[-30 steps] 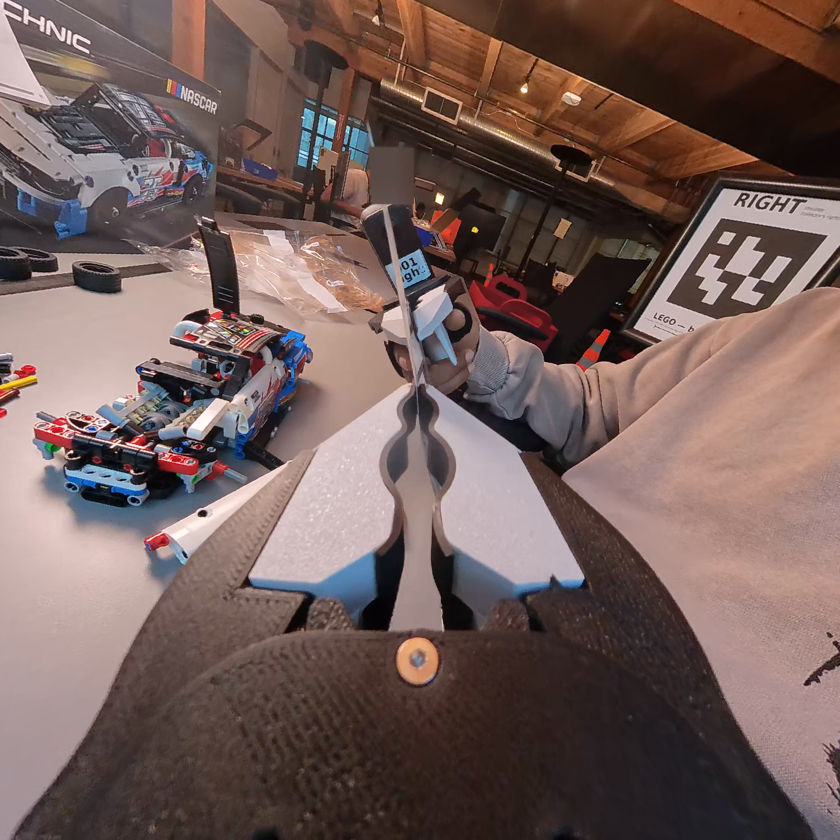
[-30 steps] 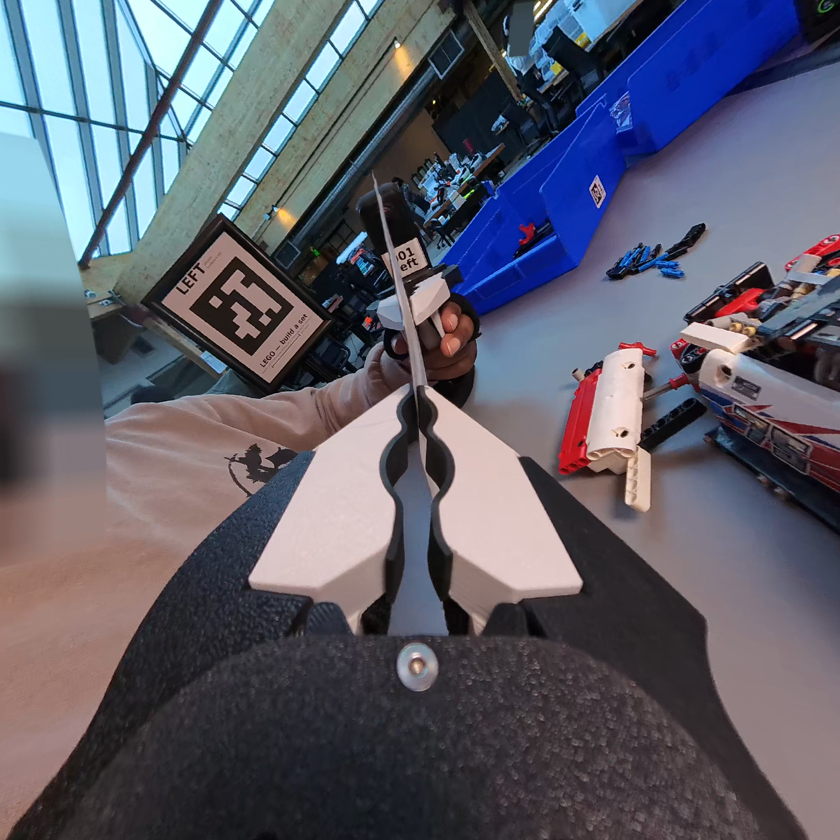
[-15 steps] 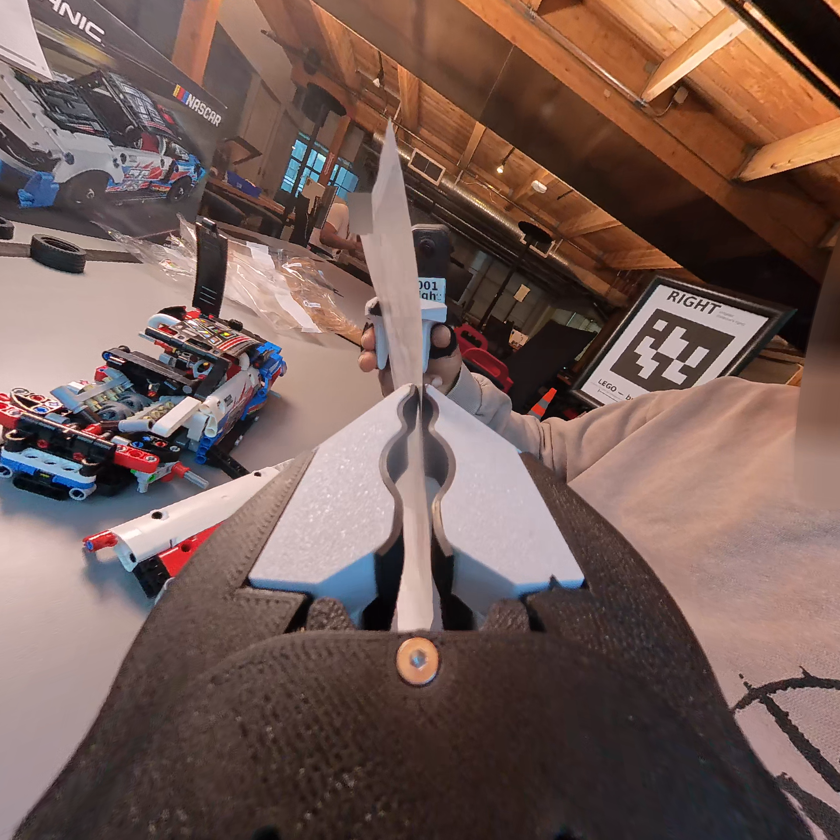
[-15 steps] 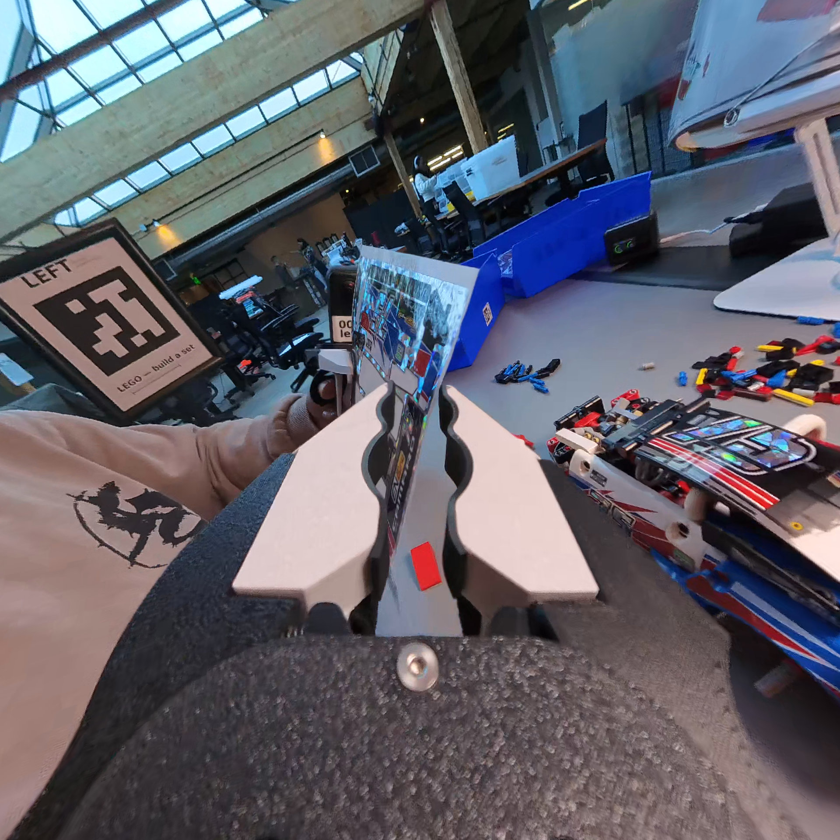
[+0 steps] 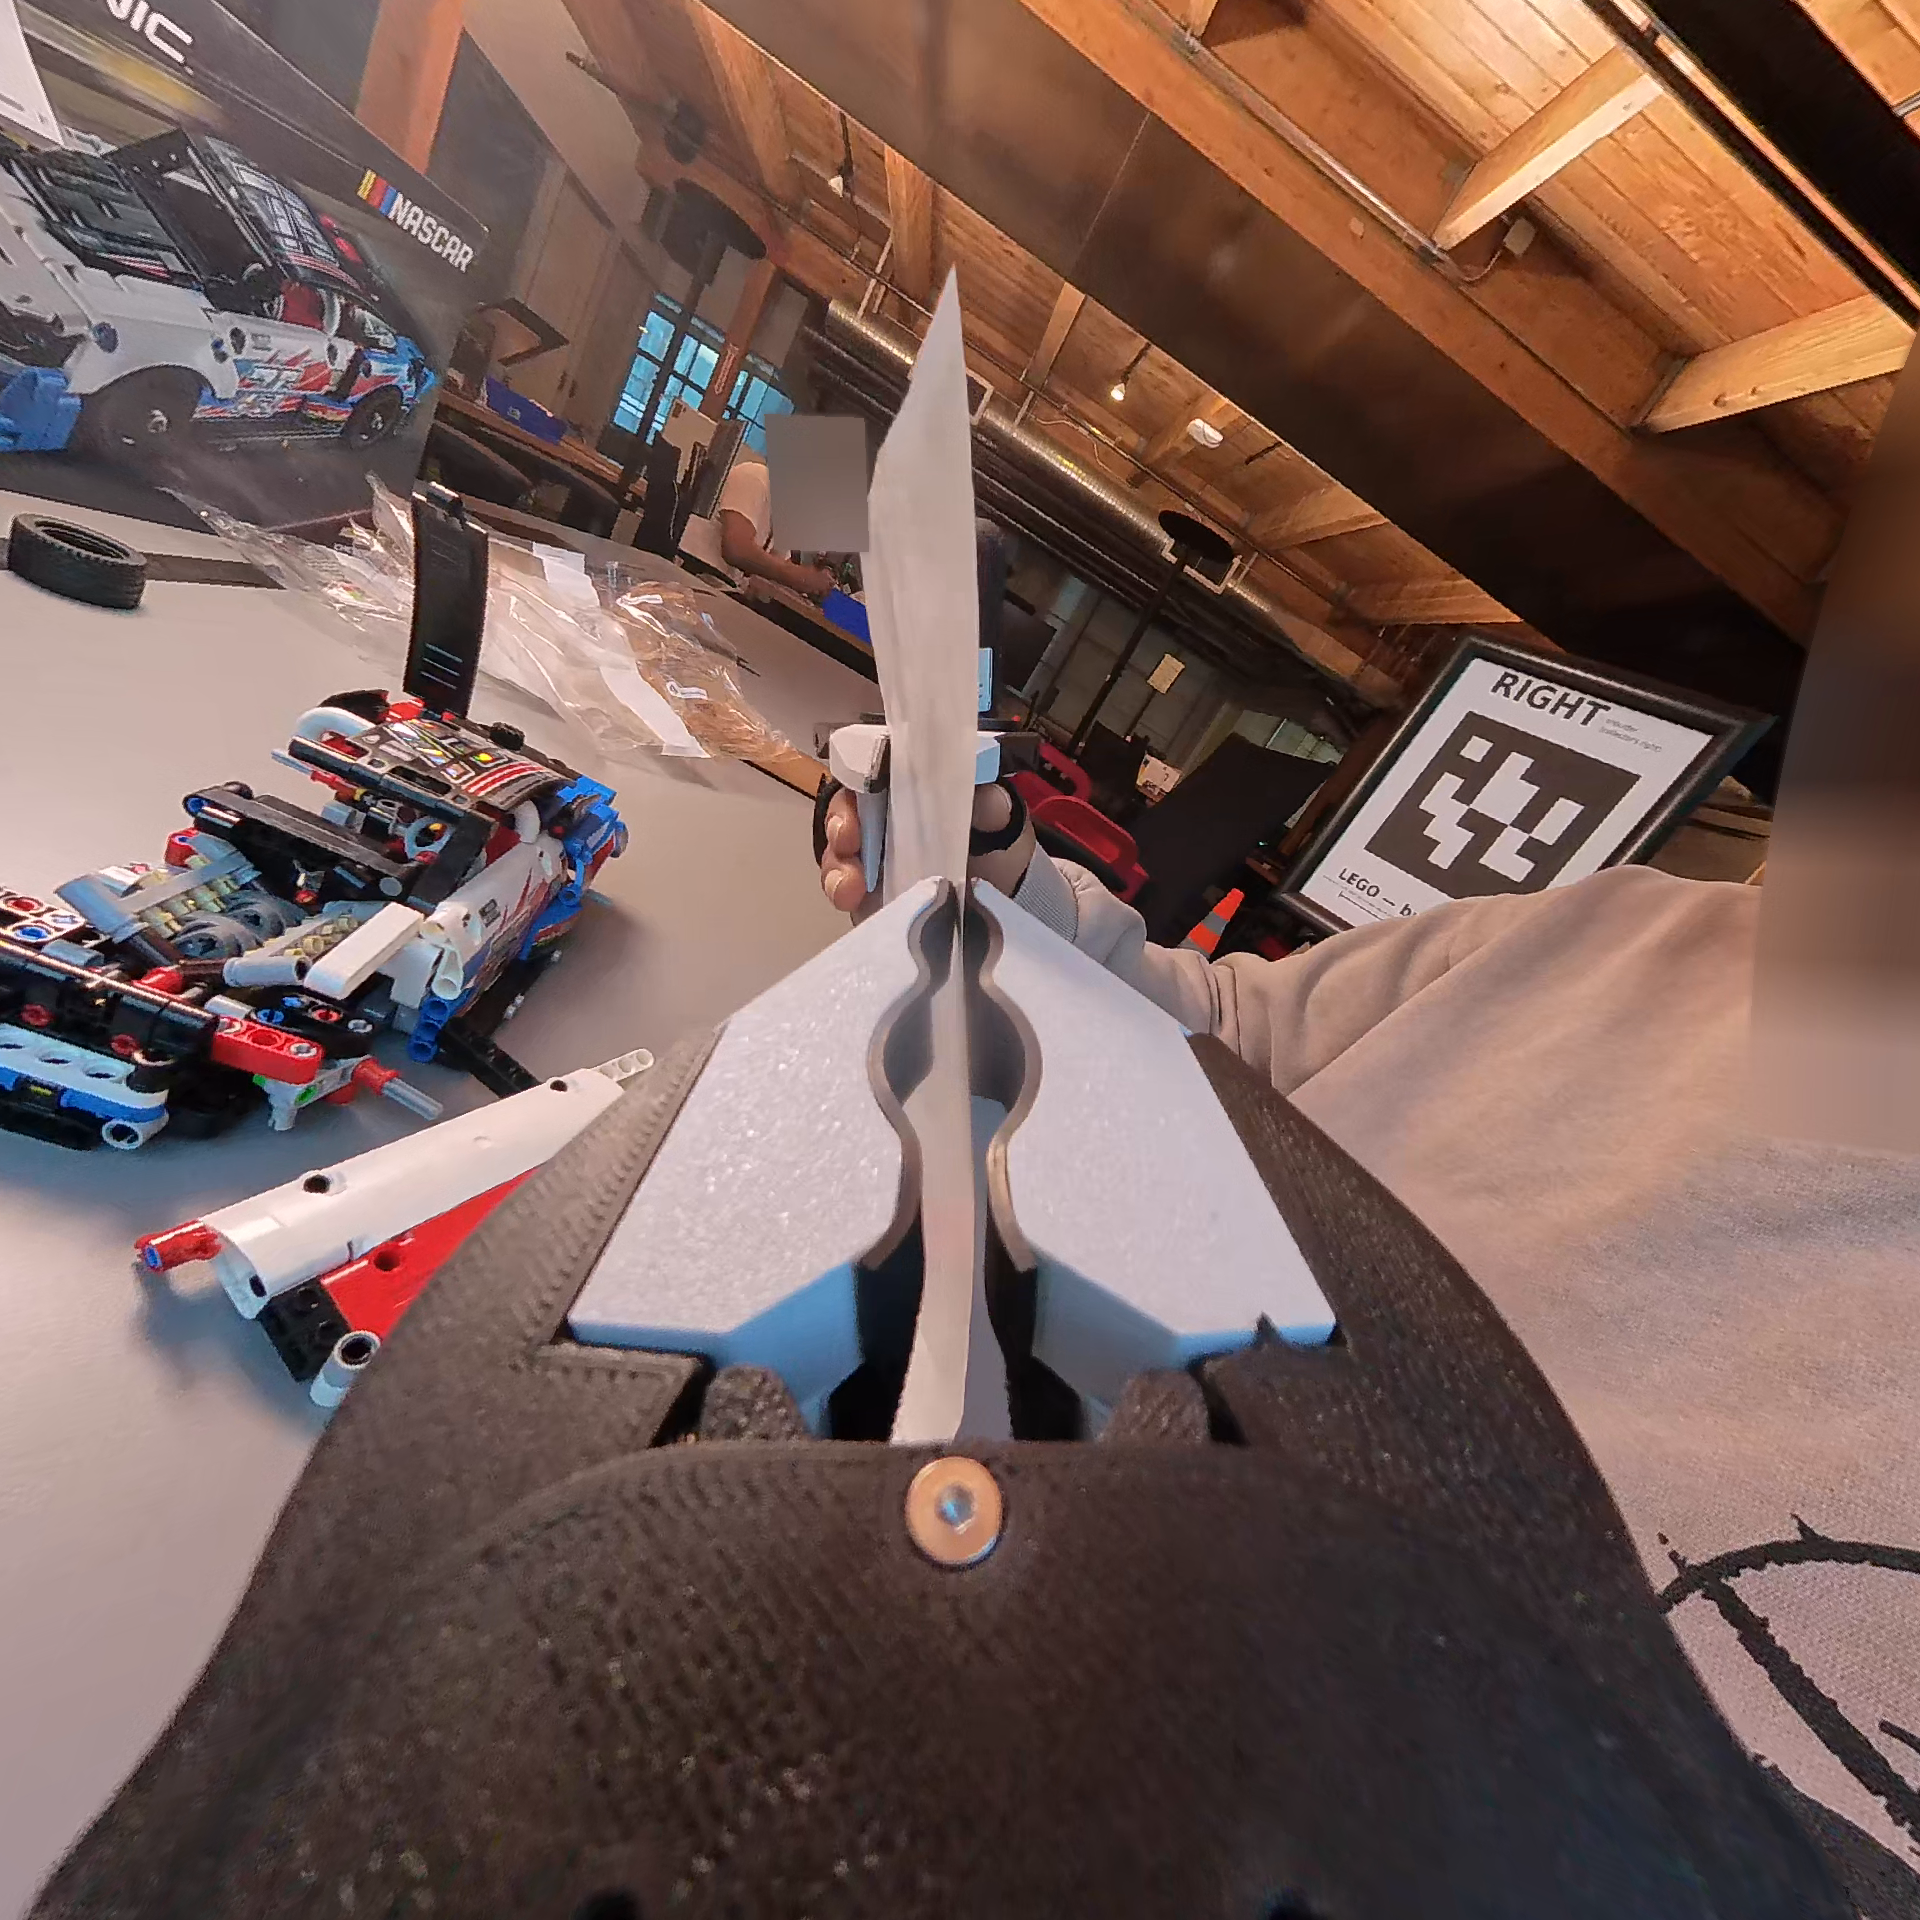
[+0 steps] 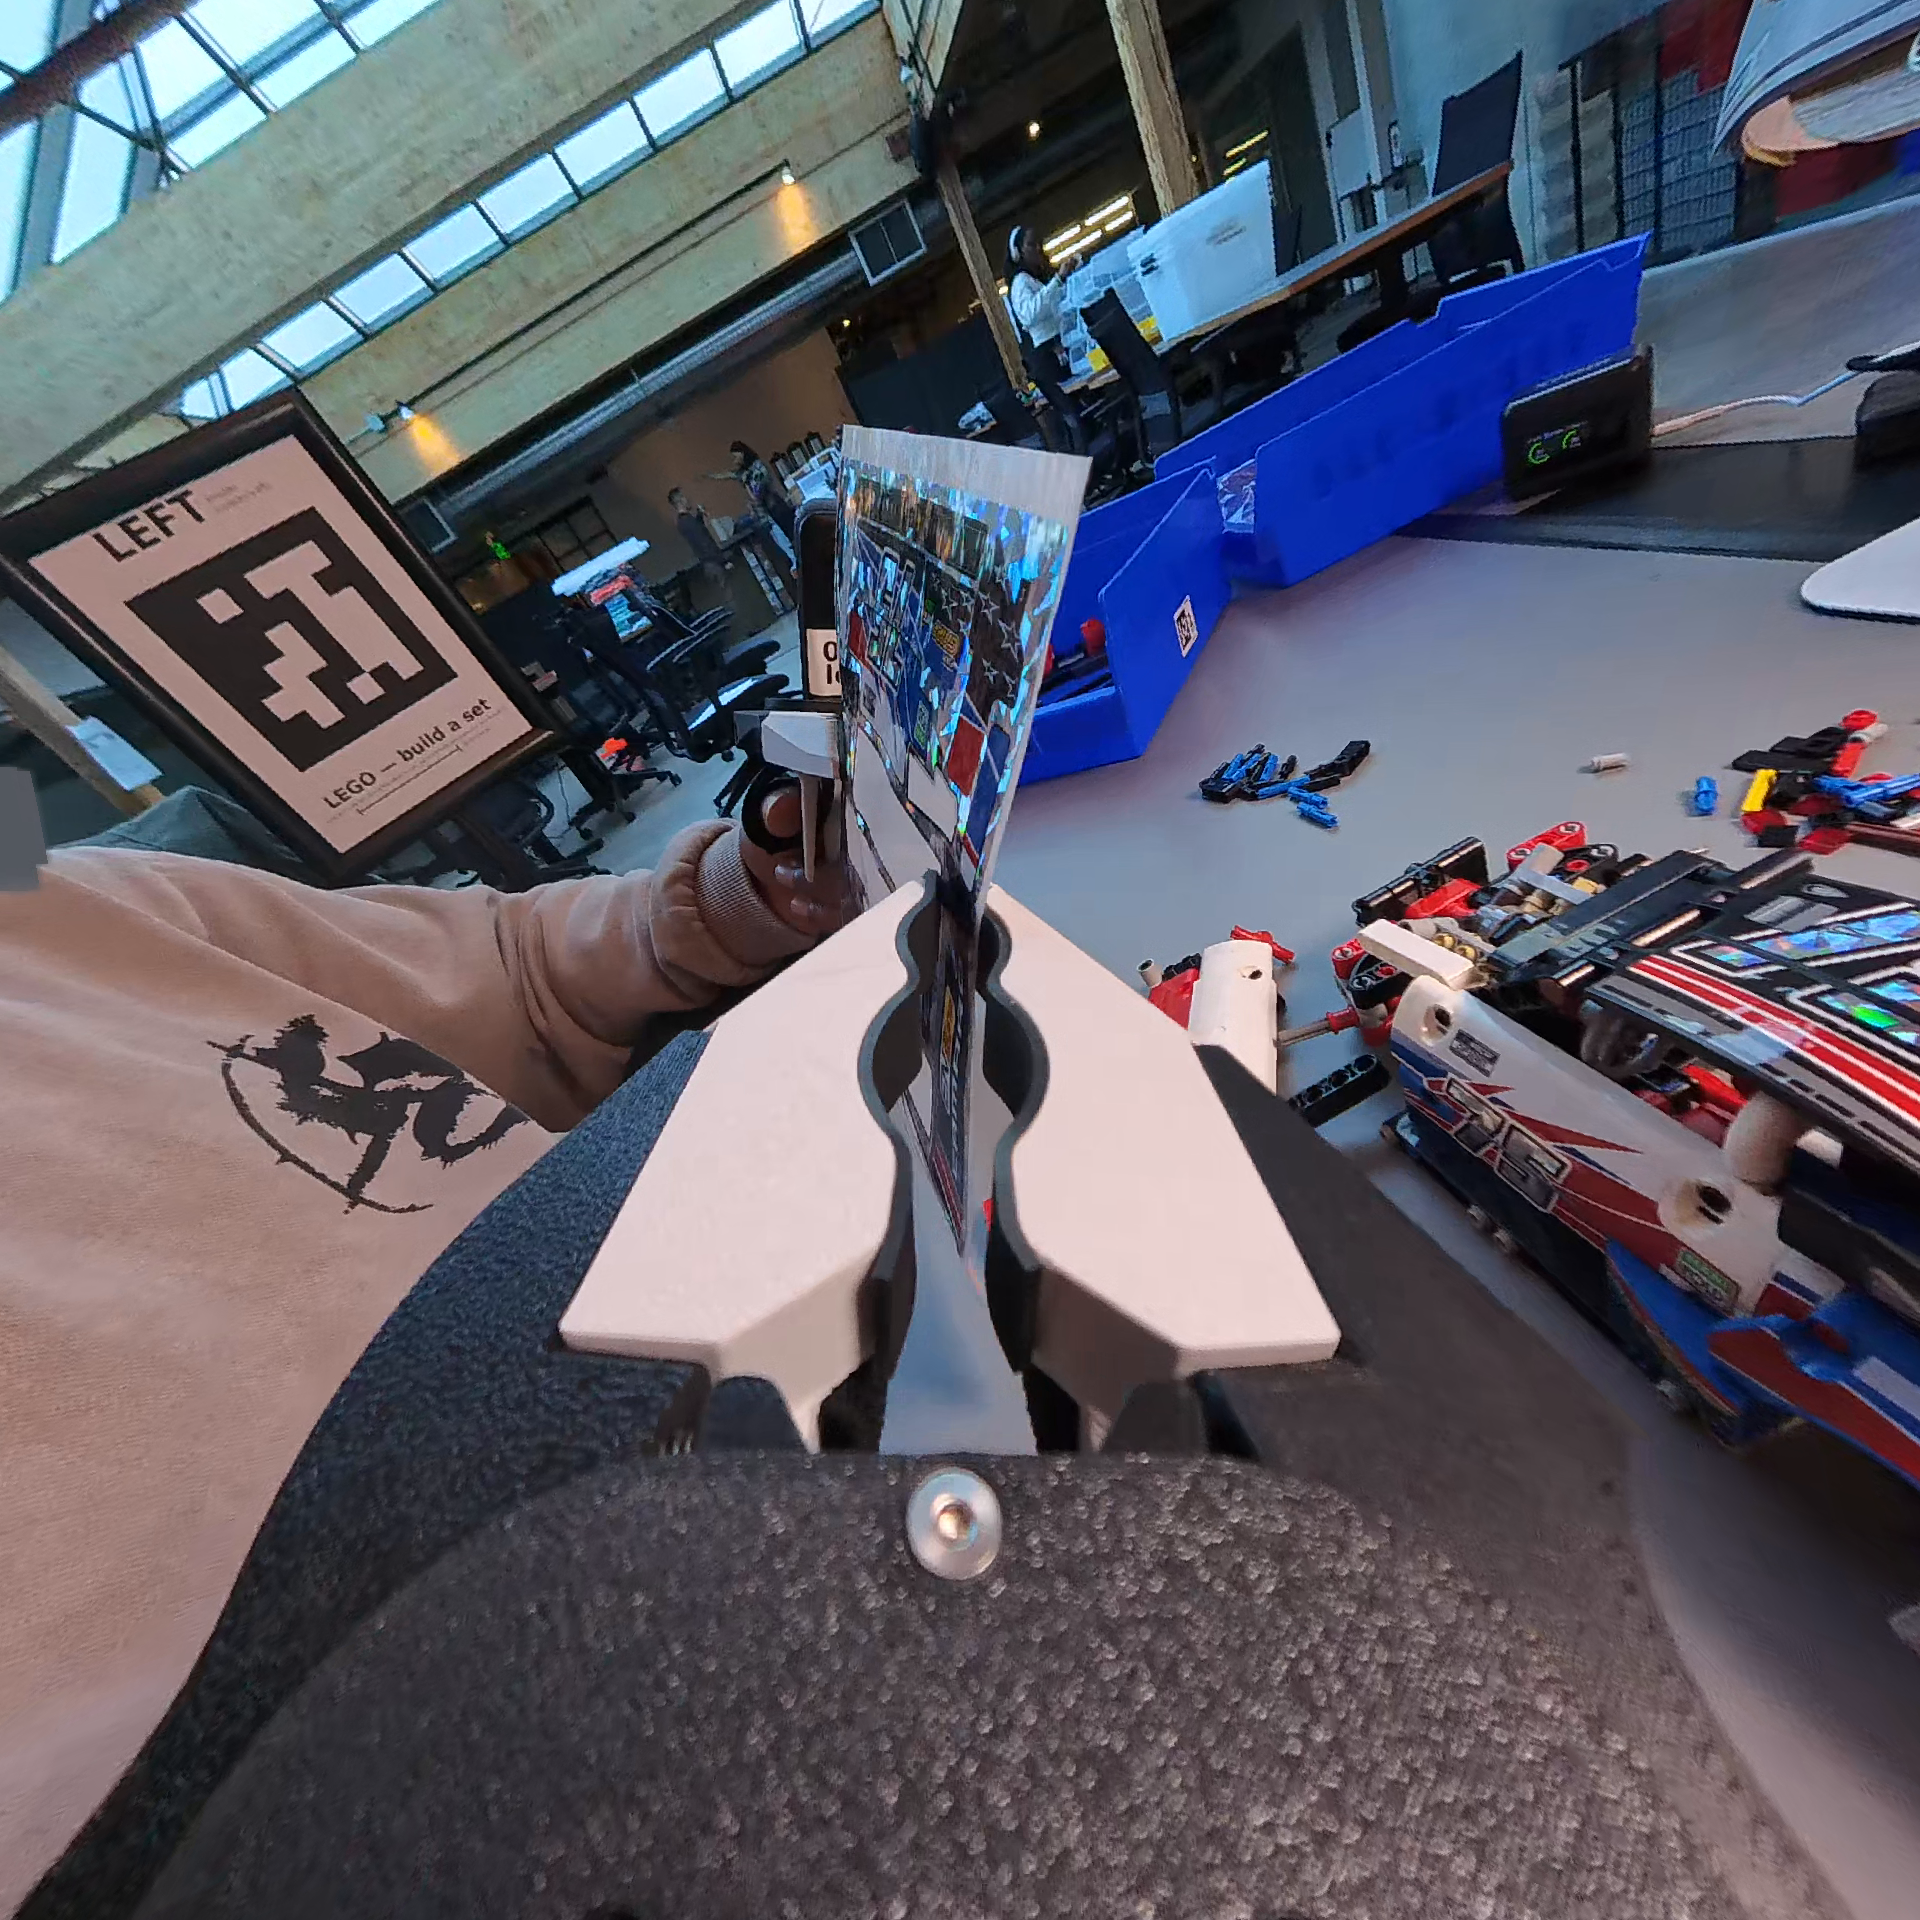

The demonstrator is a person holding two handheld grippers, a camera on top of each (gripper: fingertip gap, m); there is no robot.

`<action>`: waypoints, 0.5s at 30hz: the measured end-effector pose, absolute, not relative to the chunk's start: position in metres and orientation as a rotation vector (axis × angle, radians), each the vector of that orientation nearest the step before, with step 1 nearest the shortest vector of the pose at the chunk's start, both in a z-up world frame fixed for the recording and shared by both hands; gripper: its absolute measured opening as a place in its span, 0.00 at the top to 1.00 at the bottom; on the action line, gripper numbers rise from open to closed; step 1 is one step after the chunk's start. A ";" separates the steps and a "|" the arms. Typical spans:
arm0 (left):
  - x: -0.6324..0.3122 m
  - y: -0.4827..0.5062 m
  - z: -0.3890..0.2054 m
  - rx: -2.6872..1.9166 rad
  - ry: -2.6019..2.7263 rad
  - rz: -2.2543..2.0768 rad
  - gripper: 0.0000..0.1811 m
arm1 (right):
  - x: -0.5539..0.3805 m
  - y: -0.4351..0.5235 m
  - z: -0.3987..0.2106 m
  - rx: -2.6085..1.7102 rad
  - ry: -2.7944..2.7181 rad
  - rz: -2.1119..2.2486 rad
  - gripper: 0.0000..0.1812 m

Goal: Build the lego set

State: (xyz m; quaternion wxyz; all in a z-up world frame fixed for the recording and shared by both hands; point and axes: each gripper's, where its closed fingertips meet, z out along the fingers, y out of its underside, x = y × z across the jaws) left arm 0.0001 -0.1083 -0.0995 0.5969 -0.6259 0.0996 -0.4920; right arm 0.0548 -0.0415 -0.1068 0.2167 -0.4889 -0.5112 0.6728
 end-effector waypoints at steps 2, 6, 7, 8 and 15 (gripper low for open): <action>0.000 -0.108 -0.099 -1.453 0.229 -1.146 1.00 | 0.055 -0.042 -0.107 -1.358 -1.417 1.876 1.00; -0.001 -0.108 -0.101 -1.458 0.226 -1.143 1.00 | 0.055 -0.043 -0.108 -1.371 -1.417 1.899 1.00; -0.001 -0.108 -0.101 -1.463 0.225 -1.141 1.00 | 0.055 -0.043 -0.108 -1.375 -1.417 1.907 1.00; -0.001 -0.107 -0.102 -1.470 0.226 -1.137 1.00 | 0.056 -0.044 -0.108 -1.381 -1.417 1.915 1.00; -0.005 -0.106 -0.113 -1.535 0.269 -1.055 0.99 | 0.060 -0.041 -0.103 -1.420 -1.361 2.040 1.00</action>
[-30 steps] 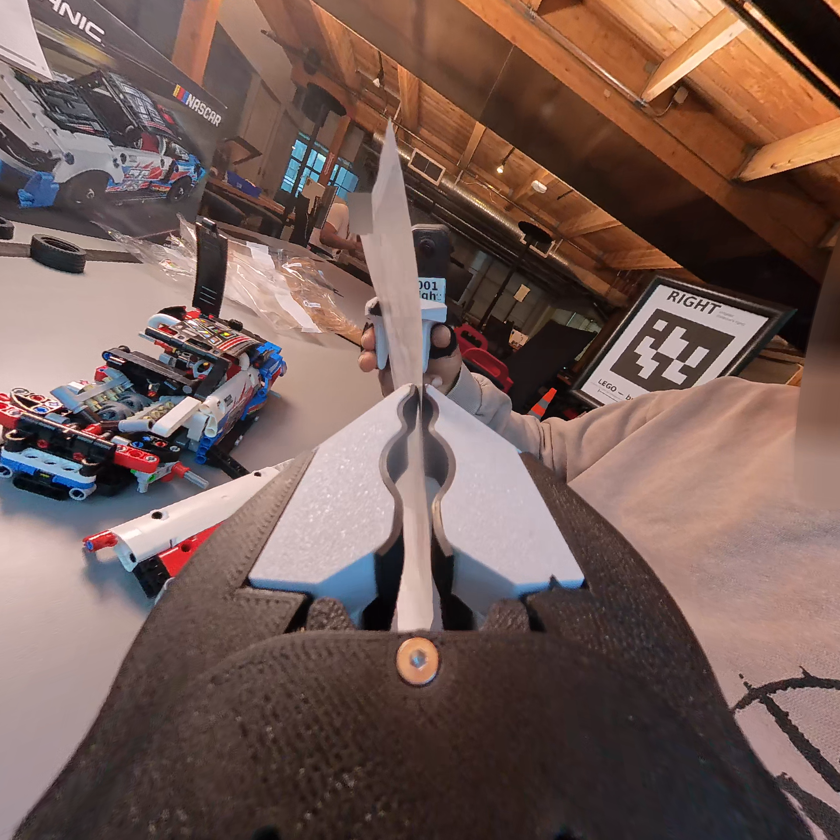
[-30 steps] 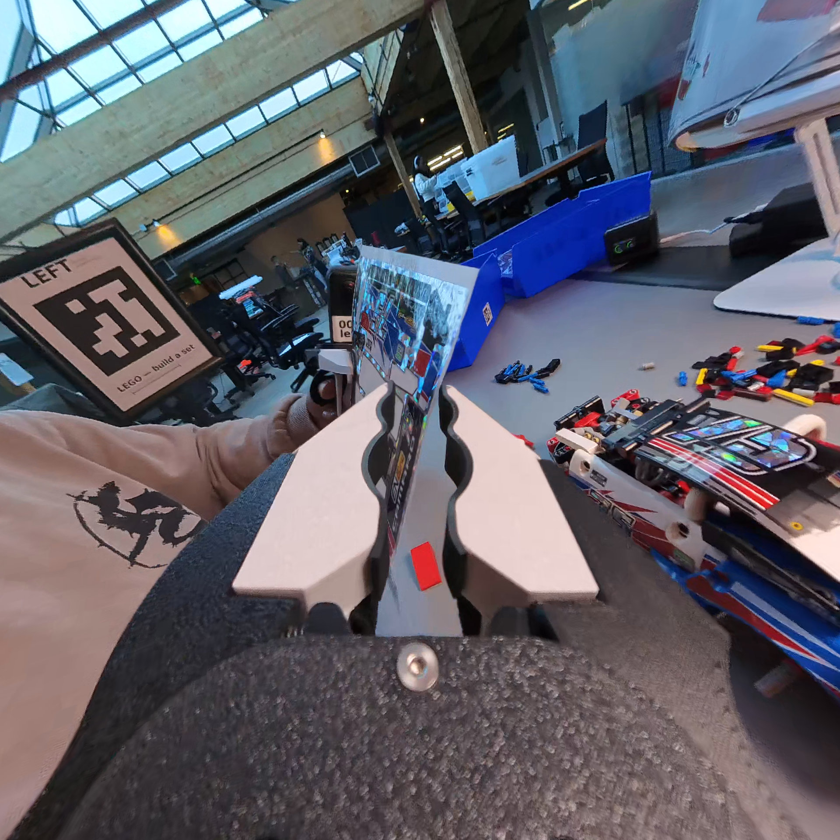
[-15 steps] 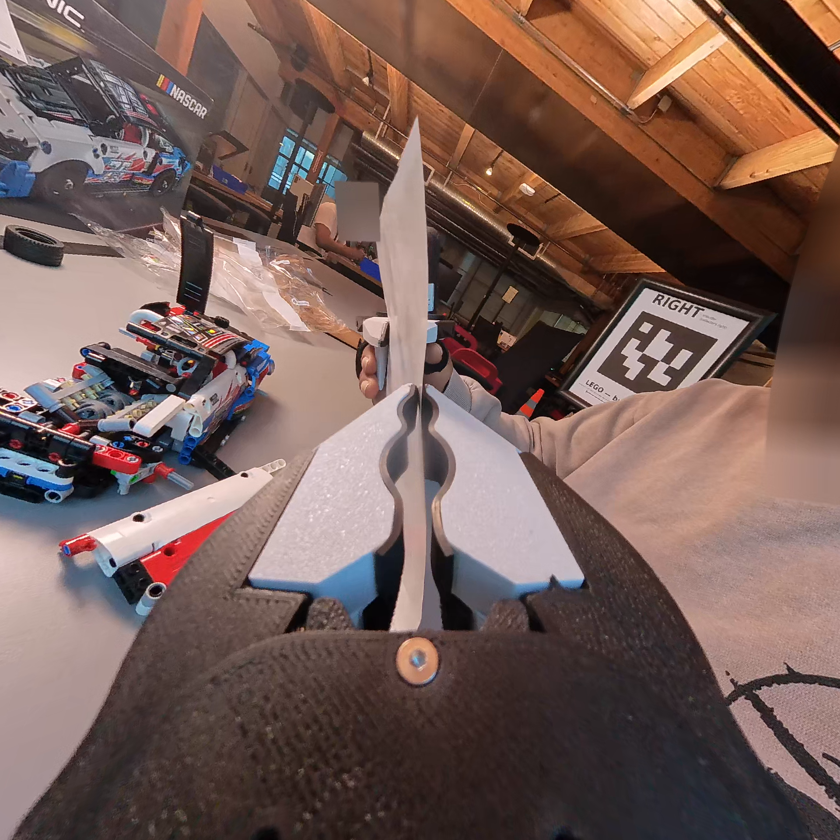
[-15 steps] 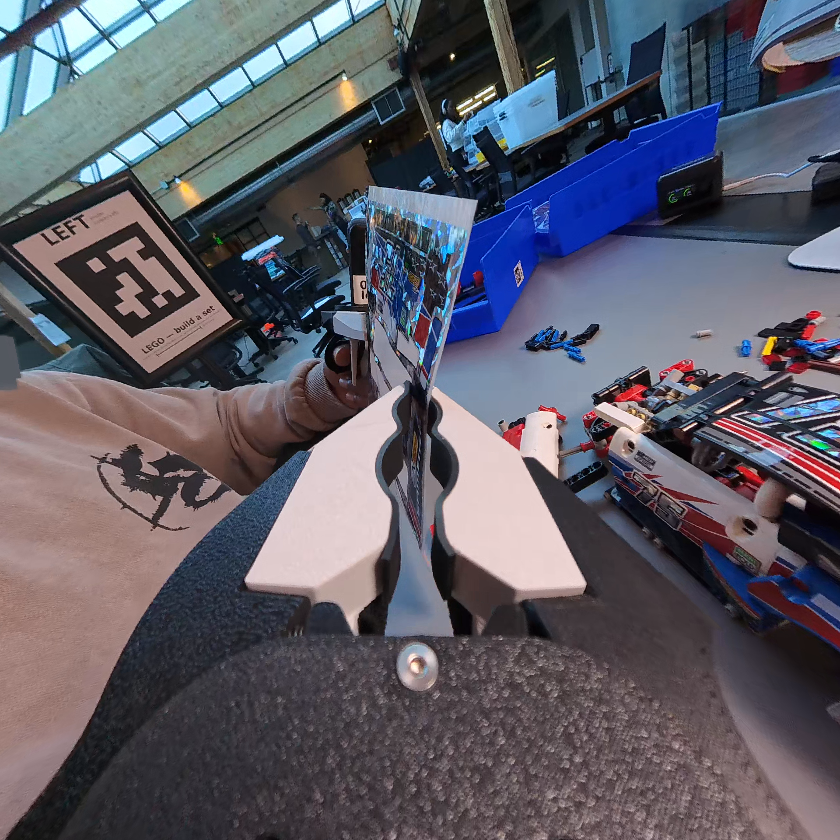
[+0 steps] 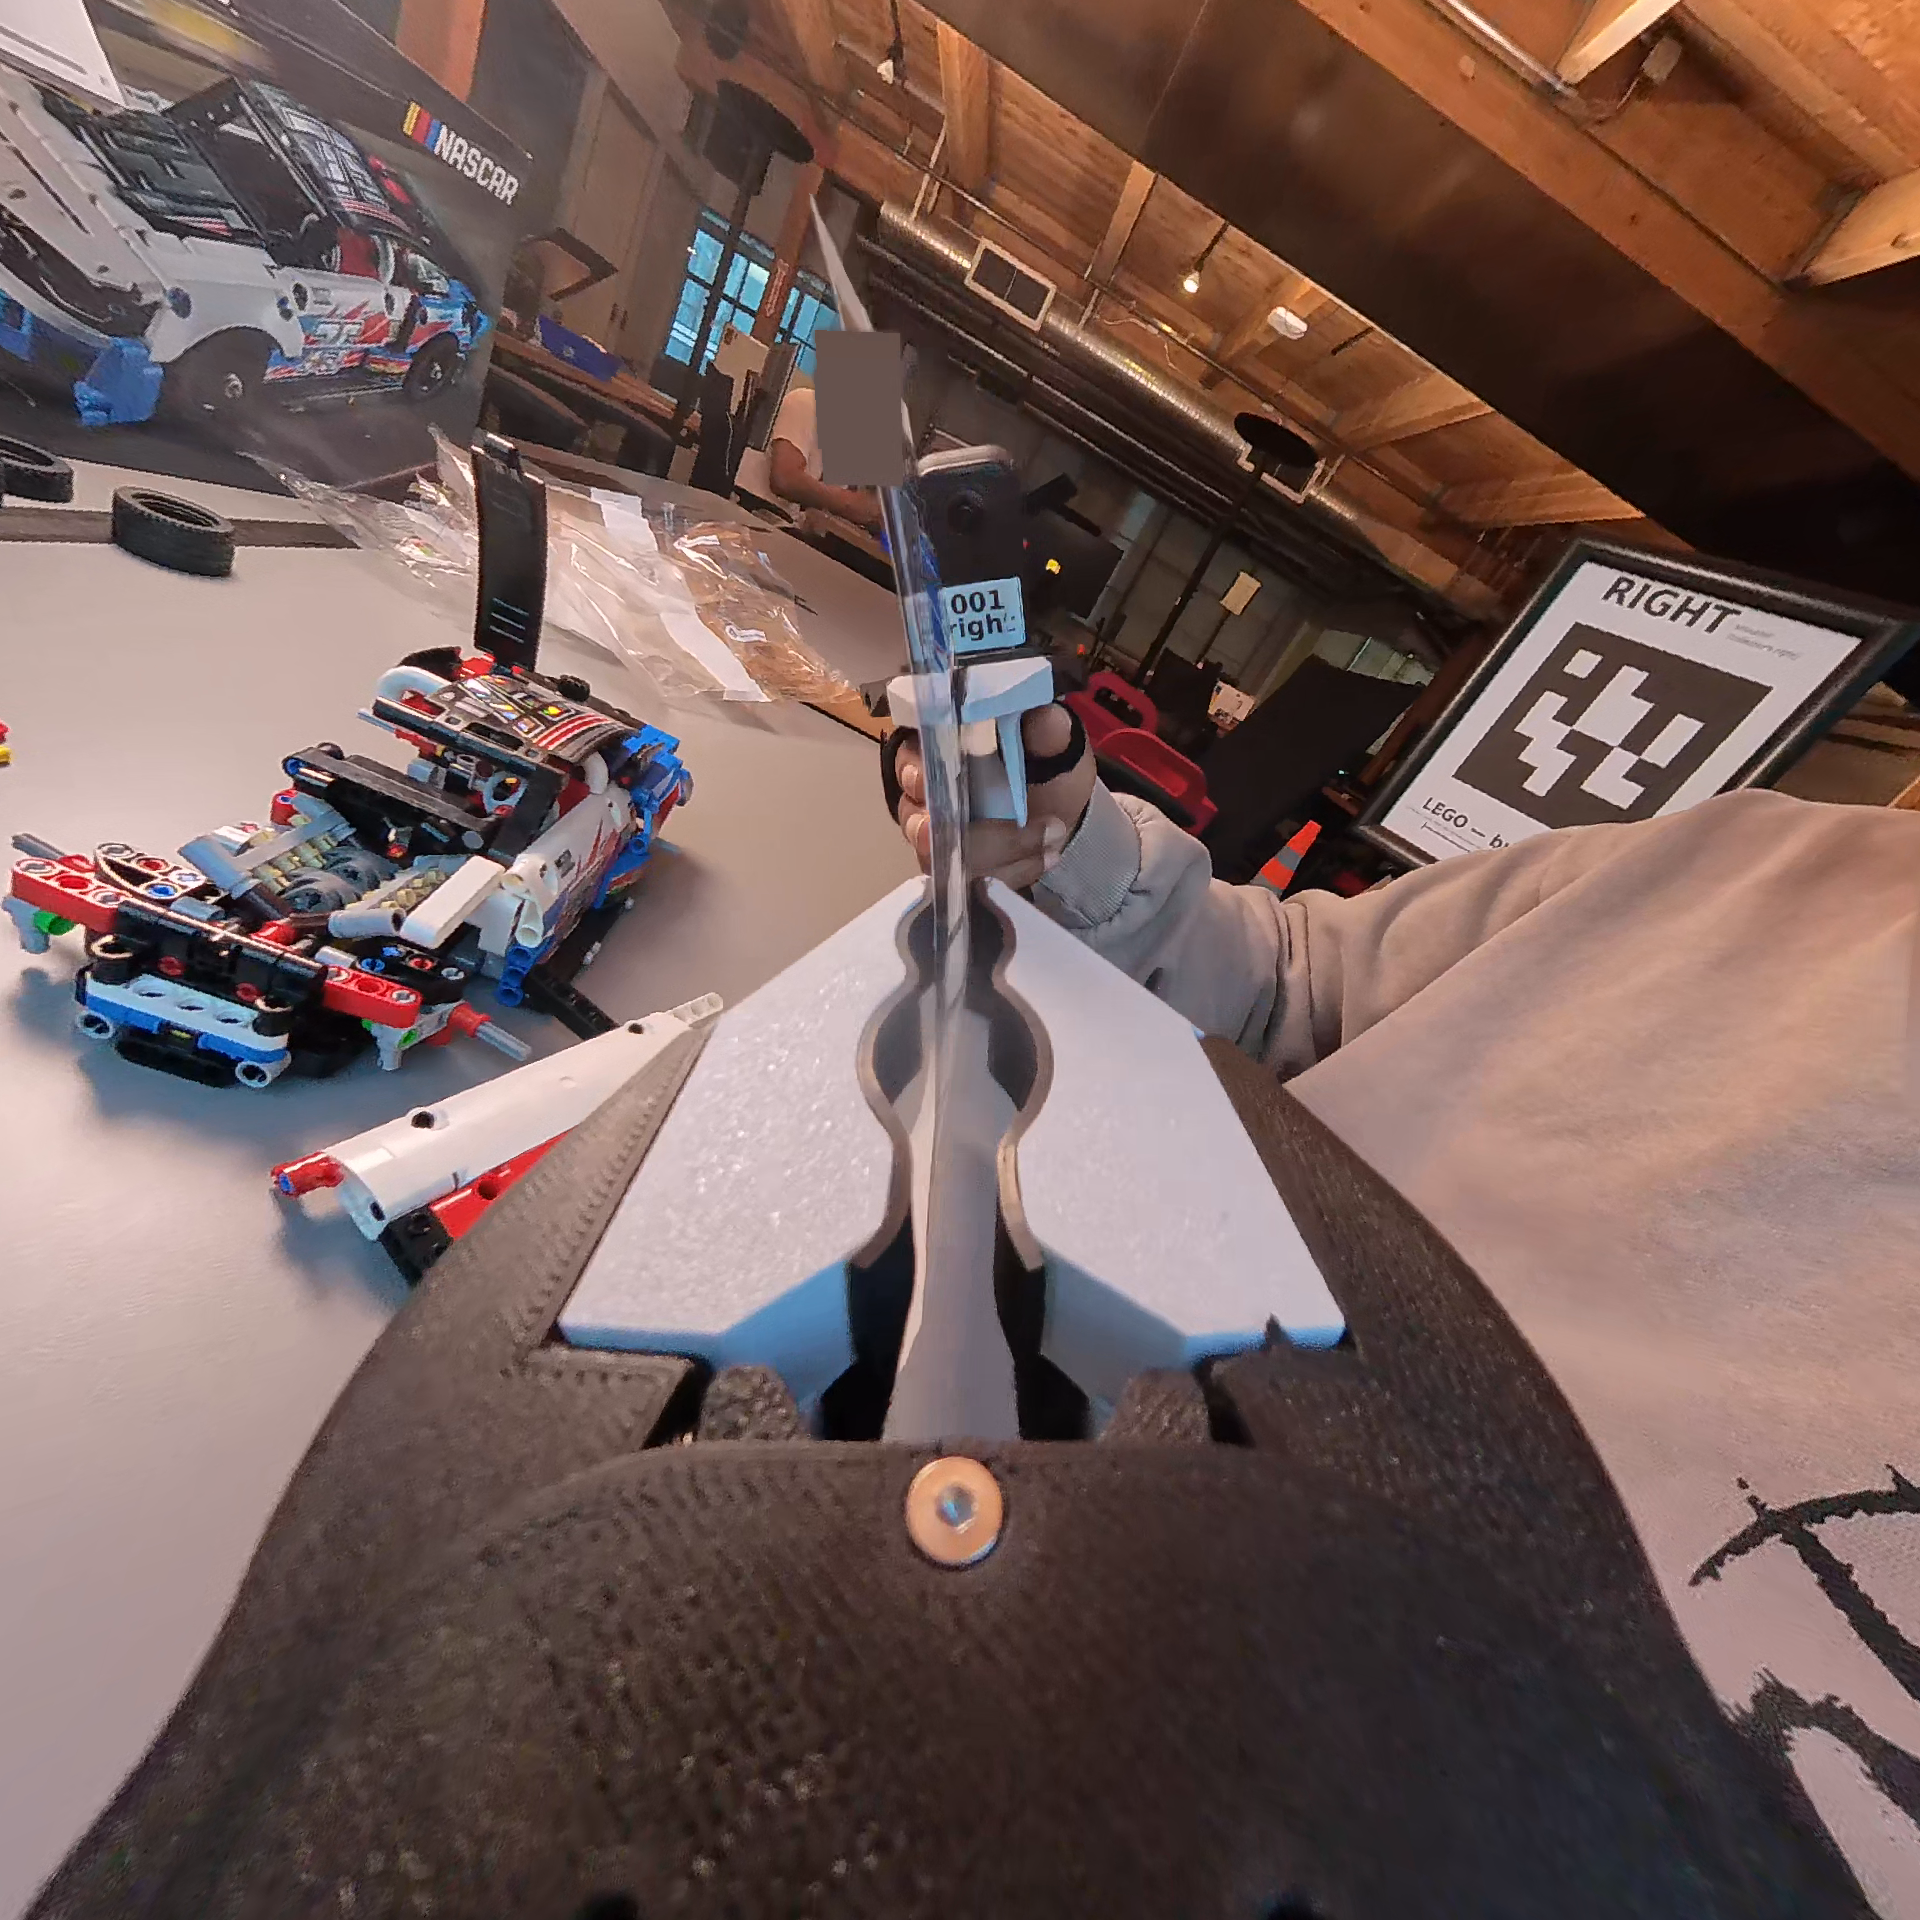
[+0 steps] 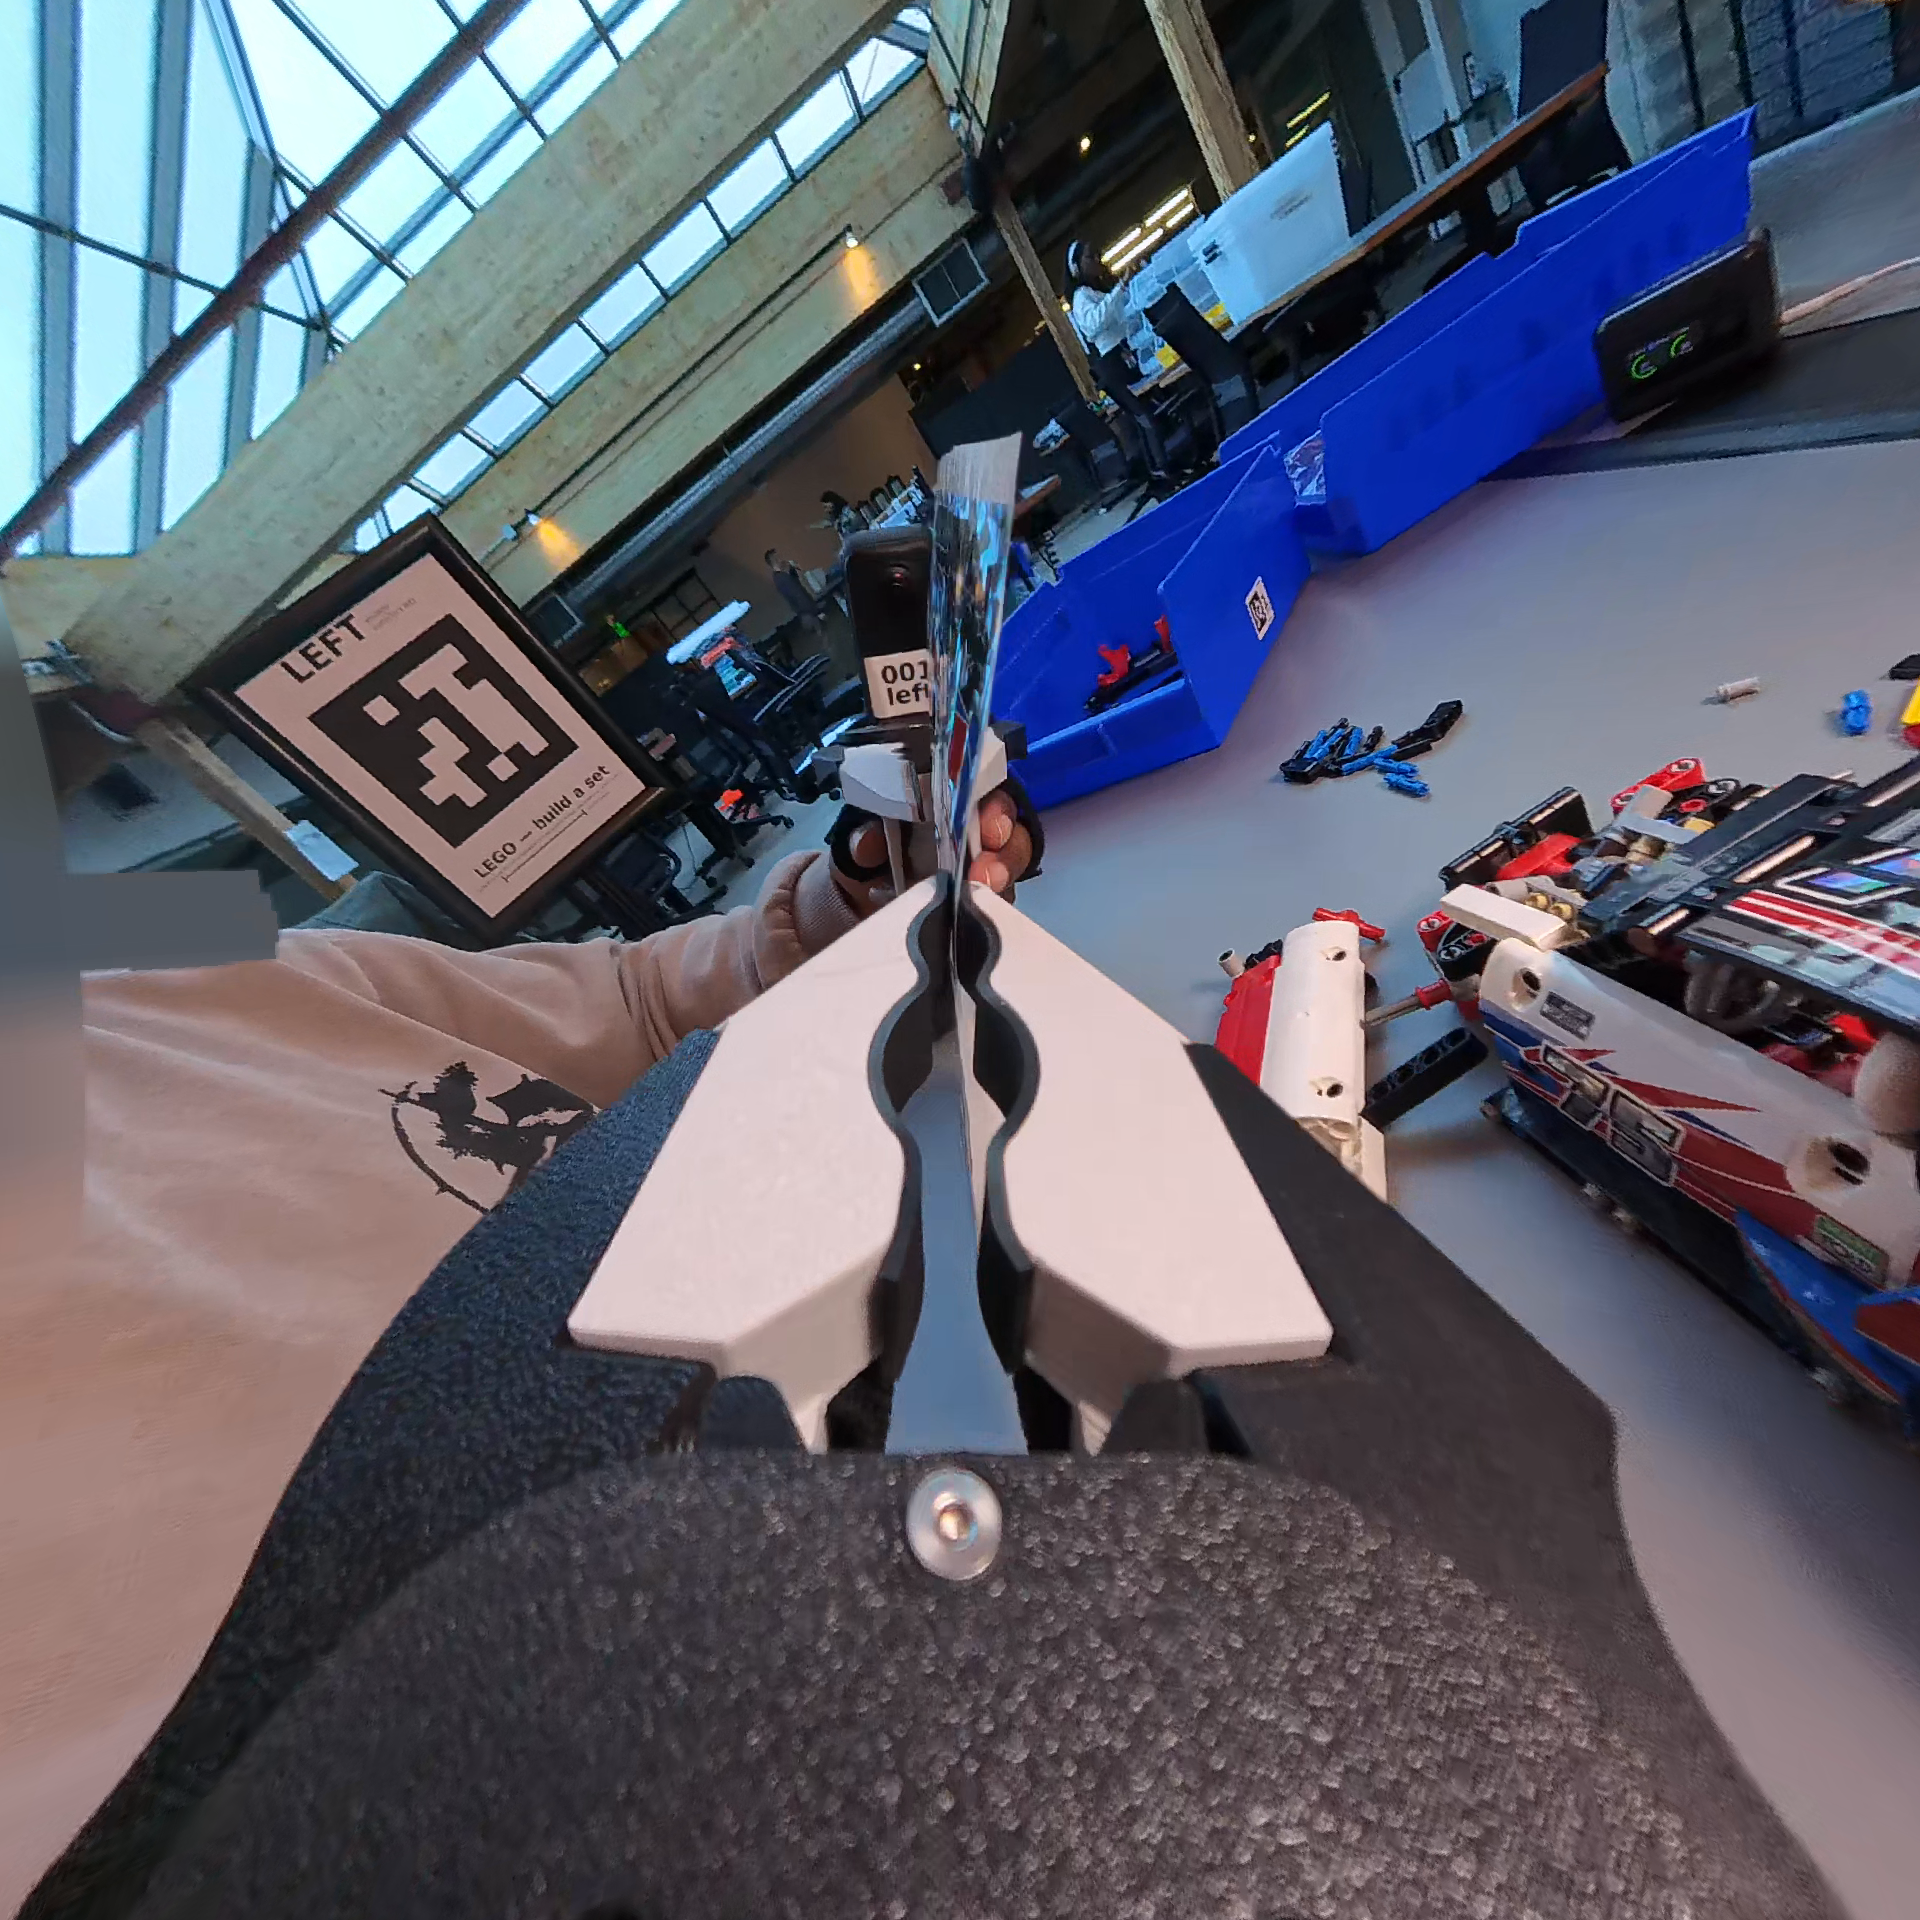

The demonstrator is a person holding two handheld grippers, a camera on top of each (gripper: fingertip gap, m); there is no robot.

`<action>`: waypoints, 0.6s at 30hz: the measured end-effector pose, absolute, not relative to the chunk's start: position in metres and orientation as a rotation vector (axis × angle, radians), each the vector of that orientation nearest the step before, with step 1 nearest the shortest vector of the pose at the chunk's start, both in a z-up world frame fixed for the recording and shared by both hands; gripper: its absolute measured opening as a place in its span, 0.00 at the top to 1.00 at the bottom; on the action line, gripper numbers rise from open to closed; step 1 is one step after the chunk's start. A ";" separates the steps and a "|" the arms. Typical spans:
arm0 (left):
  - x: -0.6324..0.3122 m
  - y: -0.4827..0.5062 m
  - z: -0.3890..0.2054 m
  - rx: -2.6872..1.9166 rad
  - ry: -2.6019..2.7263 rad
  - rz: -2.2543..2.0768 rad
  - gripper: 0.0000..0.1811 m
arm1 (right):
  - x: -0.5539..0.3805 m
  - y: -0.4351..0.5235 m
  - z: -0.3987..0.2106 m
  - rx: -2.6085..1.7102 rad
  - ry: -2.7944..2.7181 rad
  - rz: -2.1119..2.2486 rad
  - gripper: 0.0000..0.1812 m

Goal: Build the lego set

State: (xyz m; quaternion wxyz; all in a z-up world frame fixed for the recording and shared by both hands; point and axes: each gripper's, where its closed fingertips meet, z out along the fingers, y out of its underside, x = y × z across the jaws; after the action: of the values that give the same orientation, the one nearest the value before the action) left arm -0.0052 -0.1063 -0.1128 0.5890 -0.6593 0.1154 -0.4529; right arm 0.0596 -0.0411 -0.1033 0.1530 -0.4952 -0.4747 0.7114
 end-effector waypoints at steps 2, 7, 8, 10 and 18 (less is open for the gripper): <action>-0.004 -0.107 -0.115 -1.550 0.282 -1.050 0.98 | 0.061 -0.039 -0.100 -1.419 -1.337 2.080 1.00; 0.001 -0.107 -0.120 -1.574 0.309 -1.052 0.97 | 0.063 -0.035 -0.095 -1.420 -1.294 2.135 1.00; 0.002 -0.108 -0.120 -1.576 0.314 -1.052 0.97 | 0.064 -0.034 -0.095 -1.421 -1.286 2.140 1.00; 0.003 -0.108 -0.120 -1.576 0.320 -1.053 0.97 | 0.064 -0.032 -0.095 -1.425 -1.280 2.143 1.00; 0.005 -0.110 -0.120 -1.573 0.332 -1.056 0.97 | 0.064 -0.026 -0.097 -1.442 -1.268 2.131 1.00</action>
State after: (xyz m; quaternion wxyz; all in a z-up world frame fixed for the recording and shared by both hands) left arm 0.0049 -0.1099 -0.1196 0.5720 -0.6708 0.1414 -0.4504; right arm 0.0638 -0.0262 -0.0972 0.1364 -0.4980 -0.4380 0.7359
